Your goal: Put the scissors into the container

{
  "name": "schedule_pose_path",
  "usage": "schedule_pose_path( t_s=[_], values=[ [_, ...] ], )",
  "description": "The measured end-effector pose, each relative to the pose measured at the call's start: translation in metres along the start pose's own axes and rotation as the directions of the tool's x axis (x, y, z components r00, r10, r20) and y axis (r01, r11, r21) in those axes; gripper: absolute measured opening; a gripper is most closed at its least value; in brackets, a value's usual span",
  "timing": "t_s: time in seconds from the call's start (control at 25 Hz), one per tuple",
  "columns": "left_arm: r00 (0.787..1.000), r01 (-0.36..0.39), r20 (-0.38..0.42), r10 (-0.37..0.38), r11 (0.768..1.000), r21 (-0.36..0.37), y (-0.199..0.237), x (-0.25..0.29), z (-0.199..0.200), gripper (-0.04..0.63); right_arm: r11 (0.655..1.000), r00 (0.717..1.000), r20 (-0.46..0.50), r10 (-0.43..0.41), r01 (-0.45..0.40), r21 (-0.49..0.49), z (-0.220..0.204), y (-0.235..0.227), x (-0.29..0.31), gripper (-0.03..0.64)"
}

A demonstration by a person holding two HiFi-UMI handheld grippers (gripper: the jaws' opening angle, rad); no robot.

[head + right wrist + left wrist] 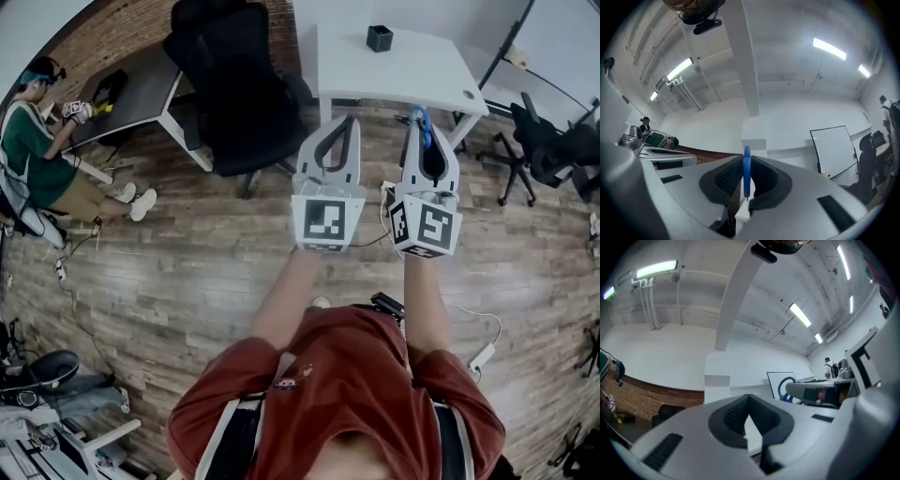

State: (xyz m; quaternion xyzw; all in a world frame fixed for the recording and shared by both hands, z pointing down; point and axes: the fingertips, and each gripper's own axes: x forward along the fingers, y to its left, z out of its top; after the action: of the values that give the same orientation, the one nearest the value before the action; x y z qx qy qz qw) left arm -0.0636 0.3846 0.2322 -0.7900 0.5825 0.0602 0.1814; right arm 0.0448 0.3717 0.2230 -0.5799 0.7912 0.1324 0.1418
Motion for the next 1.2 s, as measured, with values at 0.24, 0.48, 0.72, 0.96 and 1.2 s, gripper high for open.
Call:
schedule_pose_path(
  t_s=[0.24, 0.48, 0.72, 0.96, 1.2],
  values=[
    [1.000, 0.001, -0.017, -0.001, 1.000, -0.004, 0.028, -0.009, -0.013, 0.012, 1.000, 1.000, -0.001, 0.003, -0.003, -0.003, -0.007, 0.028, 0.010, 0.055],
    [1.000, -0.002, -0.025, 0.001, 1.000, -0.010, 0.050, -0.005, -0.023, 0.012, 1.000, 1.000, -0.015, 0.023, -0.023, -0.003, -0.016, 0.047, 0.026, 0.055],
    [0.999, 0.011, -0.034, -0.012, 1.000, -0.025, 0.042, 0.019, -0.037, 0.012, 1.000, 1.000, -0.016, 0.003, -0.002, 0.004, -0.028, 0.024, 0.040, 0.055],
    [1.000, 0.021, -0.014, -0.021, 0.999, -0.043, 0.032, 0.058, -0.047, 0.012, 1.000, 1.000, -0.026, -0.017, 0.017, 0.005, -0.046, -0.006, 0.065, 0.055],
    [0.999, 0.022, -0.025, -0.024, 0.998, -0.065, 0.022, 0.110, -0.060, 0.012, 0.999, 0.999, -0.024, -0.036, 0.036, 0.022, -0.062, -0.046, 0.101, 0.055]
  ],
)
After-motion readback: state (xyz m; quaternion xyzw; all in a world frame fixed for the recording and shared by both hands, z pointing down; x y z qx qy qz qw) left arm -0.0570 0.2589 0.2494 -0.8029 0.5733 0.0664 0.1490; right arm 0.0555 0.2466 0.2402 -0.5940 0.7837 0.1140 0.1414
